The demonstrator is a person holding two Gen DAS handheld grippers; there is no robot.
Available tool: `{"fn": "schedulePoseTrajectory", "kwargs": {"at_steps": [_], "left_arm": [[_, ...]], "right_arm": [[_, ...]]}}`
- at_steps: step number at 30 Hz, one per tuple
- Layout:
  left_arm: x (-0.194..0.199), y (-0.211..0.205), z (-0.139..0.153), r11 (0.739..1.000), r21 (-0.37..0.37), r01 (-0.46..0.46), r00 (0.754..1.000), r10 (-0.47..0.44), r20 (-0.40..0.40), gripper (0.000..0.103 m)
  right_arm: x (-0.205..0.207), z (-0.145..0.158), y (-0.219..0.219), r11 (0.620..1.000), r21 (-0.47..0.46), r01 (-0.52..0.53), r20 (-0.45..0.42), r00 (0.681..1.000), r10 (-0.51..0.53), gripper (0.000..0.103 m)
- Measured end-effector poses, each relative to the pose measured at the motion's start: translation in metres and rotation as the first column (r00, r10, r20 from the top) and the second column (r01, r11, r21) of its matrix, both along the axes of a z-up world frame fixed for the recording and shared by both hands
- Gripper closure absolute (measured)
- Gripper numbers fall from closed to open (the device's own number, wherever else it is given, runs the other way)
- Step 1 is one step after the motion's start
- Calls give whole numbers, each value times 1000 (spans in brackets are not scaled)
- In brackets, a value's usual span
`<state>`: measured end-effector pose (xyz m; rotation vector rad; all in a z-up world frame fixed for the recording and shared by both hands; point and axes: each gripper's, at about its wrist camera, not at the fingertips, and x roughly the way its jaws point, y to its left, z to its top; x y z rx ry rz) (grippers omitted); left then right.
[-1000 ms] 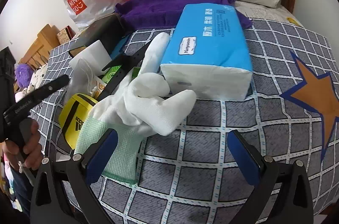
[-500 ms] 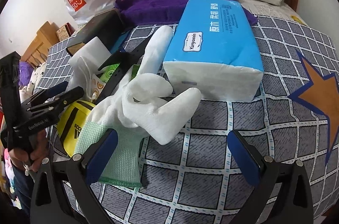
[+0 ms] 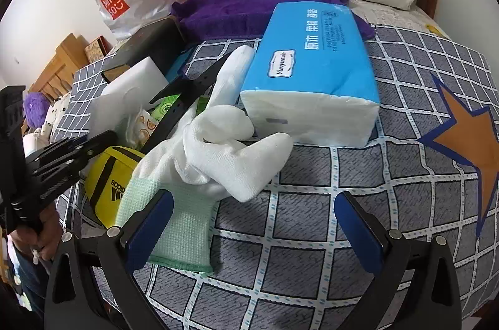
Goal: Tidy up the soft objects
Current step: 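Close the left tool on the white mesh pouch while the right tool grasps the green-cuffed gloves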
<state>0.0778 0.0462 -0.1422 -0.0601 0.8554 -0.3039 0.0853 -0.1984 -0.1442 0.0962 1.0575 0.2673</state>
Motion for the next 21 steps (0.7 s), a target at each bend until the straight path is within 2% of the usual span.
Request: {"fn": "schedulePoseTrajectory", "kwargs": {"at_steps": [6, 9, 11, 21], "left_arm": [[-12, 19, 13, 998, -22, -56, 998, 56, 27, 87], [-14, 35, 17, 992, -99, -76, 997, 79, 17, 87], [-14, 43, 16, 987, -121, -103, 994, 105, 7, 87], [-16, 70, 6, 968, -156, -198, 980, 194, -37, 87]], "right_arm": [[-4, 8, -4, 1000, 9, -1, 24, 1000, 0, 1], [-6, 12, -5, 1000, 23, 0, 35, 999, -1, 1], [-6, 12, -5, 1000, 30, 0, 33, 999, -1, 1], [-10, 15, 9, 997, 60, -52, 30, 998, 50, 1]]}}
